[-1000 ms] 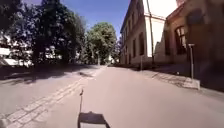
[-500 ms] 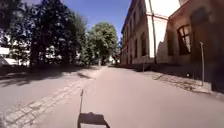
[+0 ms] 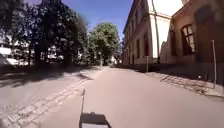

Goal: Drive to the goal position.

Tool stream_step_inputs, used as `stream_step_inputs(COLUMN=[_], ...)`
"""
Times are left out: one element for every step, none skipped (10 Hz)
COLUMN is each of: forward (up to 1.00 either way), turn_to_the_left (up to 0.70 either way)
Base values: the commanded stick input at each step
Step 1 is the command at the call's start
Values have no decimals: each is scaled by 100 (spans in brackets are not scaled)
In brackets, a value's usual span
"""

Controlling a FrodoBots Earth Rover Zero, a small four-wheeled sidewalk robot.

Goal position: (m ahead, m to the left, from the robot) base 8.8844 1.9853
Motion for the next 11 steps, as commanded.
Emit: stream_step_inputs(forward=[70, 70, 70, 70, 70, 70, 70, 70, 70, 70, 70], turn_to_the_left=[0, 0, 0, 0, 0, 0, 0, 0, 0, 0, 0])
